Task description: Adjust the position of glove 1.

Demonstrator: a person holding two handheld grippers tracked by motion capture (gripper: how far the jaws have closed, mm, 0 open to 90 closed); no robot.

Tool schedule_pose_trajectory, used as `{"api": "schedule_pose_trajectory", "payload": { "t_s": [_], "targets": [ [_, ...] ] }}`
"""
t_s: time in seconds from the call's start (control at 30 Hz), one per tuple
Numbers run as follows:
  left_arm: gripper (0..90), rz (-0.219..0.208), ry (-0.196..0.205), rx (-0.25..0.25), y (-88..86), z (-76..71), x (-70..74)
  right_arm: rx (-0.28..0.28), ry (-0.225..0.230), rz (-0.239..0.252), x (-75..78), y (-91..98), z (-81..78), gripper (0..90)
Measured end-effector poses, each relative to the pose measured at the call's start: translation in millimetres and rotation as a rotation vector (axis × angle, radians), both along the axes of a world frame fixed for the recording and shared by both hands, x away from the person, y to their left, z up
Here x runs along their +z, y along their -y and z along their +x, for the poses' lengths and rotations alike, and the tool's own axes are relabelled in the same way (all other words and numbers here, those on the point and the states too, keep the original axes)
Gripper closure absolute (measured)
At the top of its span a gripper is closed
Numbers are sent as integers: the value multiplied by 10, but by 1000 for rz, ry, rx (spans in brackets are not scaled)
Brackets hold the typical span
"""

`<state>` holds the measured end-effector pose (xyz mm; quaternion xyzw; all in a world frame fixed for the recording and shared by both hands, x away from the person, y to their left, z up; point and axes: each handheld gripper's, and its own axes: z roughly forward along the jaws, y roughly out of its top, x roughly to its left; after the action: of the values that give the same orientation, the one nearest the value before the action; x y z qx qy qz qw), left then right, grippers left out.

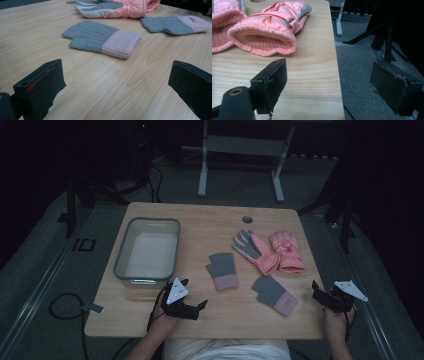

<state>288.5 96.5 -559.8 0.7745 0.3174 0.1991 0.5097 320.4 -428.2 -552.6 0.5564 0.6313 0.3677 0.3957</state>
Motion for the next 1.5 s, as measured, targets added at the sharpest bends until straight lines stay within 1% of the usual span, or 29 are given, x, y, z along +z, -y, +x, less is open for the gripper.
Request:
{"api": "schedule_pose_trajectory", "payload": {
  "t_s": [0.07,0.17,0.27,0.4,0.47,0.6,0.67,0.77,0.9,0.97,1.07,1.2,1.23,1.33,1.43,1.5],
  "targets": [
    [0,1,1,-3,-1,2,0,-1,-4,-1,0,-4,4,143],
    [0,11,4,-6,5,-4,1,-22,-14,-14,-1,-7,8,143],
    [0,17,3,-4,11,-4,1,-20,-24,-8,-1,2,16,143],
    [0,14,3,-2,7,-3,1,-9,-19,-2,-1,8,11,143],
    [0,13,7,0,5,-7,2,-13,-22,-7,-1,2,13,143],
    [0,23,4,3,22,-6,1,-50,-48,-35,-6,-24,44,144],
    [0,18,13,13,17,-10,1,-54,-54,-46,-7,-27,50,145],
    [0,1,5,20,2,0,0,-53,-52,-45,-8,-28,47,145],
    [0,-9,16,27,-5,-14,-1,-41,-53,-43,-8,-25,46,145],
    [0,-9,17,23,-3,-16,-2,-22,-50,-27,-6,-15,43,145],
    [0,-2,23,25,-1,-23,0,-24,-47,-19,-4,-6,41,145],
    [0,0,20,24,1,-22,0,-23,-52,-29,-1,-20,40,145],
    [0,0,19,21,2,-21,-1,-19,-61,-34,7,-21,43,144],
    [0,-2,19,18,-4,-19,0,-4,-71,-20,48,-28,42,144],
    [0,-6,17,18,-7,-16,0,16,-76,-35,131,-63,48,142],
    [0,-4,20,19,-4,-22,0,29,-83,-34,184,-100,59,138]
  ]
}}
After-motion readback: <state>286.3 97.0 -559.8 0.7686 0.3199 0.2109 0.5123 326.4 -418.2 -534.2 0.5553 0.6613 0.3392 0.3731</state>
